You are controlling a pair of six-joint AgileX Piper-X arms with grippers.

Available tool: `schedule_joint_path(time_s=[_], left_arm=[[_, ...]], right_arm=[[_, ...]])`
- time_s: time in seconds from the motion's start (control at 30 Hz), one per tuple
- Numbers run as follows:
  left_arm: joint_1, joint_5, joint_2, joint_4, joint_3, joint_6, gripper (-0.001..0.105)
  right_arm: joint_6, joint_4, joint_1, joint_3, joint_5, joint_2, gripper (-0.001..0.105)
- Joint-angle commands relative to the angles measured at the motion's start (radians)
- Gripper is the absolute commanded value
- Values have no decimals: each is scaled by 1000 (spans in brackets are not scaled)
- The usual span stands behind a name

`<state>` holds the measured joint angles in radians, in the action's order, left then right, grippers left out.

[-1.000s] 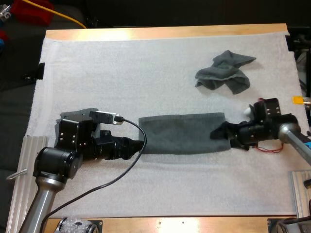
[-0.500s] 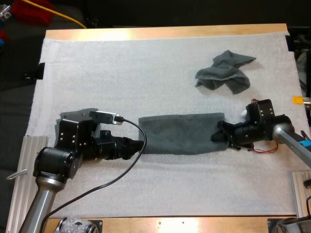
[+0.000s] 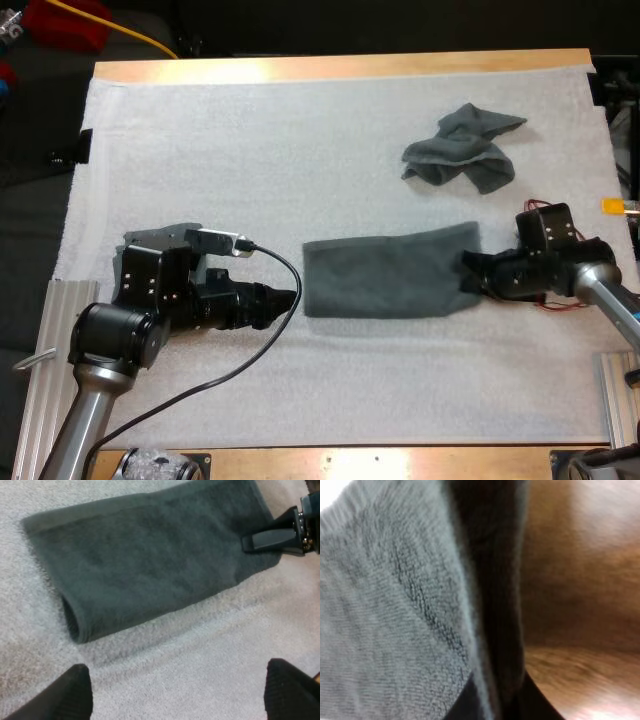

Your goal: Pick towel from pile, fold and stack

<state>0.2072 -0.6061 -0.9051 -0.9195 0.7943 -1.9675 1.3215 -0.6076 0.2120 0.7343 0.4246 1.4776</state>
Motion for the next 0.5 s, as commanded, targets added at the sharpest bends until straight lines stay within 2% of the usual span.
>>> schedule_joint_path(time_s=[0.0,0.23,0.33,0.47], left_arm=[[-2,-12,3,-3,4,-9,69],[-2,-12,3,-3,4,-9,69],[-2,-12,3,-3,4,-9,69],[-2,-12,3,6,4,-9,69]], right_arm=[[41,-62,2,0,-67,-29,1],[115,-201,2,0,-283,-129,1],[116,-222,2,0,-339,-176,1],[117,-259,2,24,-355,-214,1]])
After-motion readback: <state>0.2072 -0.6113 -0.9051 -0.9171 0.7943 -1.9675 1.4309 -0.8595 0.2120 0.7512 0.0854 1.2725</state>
